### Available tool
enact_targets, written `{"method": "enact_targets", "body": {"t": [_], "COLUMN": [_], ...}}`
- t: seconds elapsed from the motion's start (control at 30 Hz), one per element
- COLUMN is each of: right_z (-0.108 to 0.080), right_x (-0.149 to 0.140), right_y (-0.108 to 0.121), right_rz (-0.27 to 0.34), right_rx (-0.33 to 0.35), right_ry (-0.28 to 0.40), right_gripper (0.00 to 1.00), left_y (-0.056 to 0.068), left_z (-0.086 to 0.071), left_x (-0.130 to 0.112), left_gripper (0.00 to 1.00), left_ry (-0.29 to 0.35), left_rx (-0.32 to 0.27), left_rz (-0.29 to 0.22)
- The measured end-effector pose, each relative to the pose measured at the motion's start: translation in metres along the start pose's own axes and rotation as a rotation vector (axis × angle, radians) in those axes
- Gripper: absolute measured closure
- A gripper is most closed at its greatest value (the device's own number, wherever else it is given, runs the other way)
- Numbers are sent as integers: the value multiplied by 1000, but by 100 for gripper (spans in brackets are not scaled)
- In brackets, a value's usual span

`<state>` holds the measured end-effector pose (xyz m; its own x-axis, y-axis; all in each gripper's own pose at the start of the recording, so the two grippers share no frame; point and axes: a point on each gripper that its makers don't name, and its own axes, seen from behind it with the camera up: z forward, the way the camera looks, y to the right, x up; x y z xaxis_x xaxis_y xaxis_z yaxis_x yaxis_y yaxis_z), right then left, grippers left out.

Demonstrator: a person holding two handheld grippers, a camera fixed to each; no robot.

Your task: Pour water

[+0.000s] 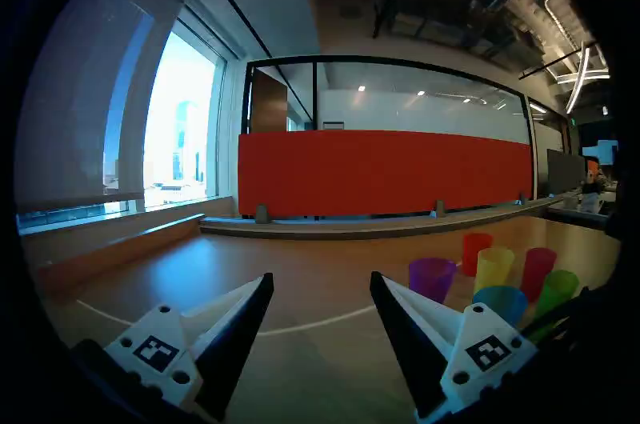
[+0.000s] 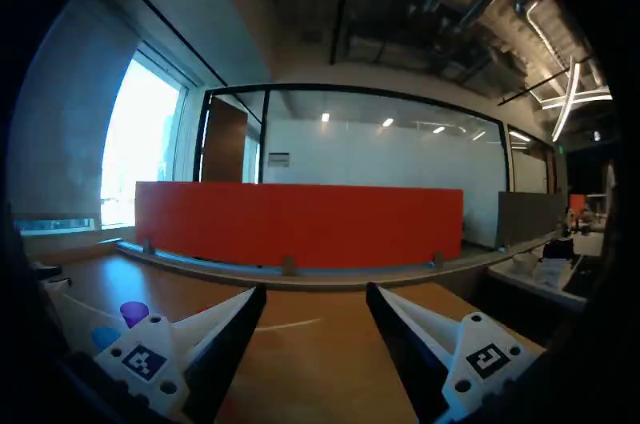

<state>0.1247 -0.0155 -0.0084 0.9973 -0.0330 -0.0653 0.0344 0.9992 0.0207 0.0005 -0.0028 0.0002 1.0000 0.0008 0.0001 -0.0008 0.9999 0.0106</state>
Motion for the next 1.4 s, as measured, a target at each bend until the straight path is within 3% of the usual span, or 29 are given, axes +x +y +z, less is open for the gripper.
{"method": "enact_targets", "body": {"t": [0.4, 0.9, 1.1, 1.4], "right_z": [-4, -8, -7, -5], "right_x": [-29, -81, -86, -99], "right_y": [-4, -1, 4, 2], "right_rz": [40, 59, 46, 76], "right_rx": [26, 8, 3, 17], "right_ry": [27, 12, 19, 5], "right_gripper": [2, 1, 1, 1], "left_y": [0, 0, 0, 0], "left_z": [0, 0, 0, 0], "left_x": [0, 0, 0, 0], "left_gripper": [11, 11, 11, 11], "left_ry": [0, 0, 0, 0], "left_rx": [0, 0, 0, 0], "left_rz": [0, 0, -1, -1]}}
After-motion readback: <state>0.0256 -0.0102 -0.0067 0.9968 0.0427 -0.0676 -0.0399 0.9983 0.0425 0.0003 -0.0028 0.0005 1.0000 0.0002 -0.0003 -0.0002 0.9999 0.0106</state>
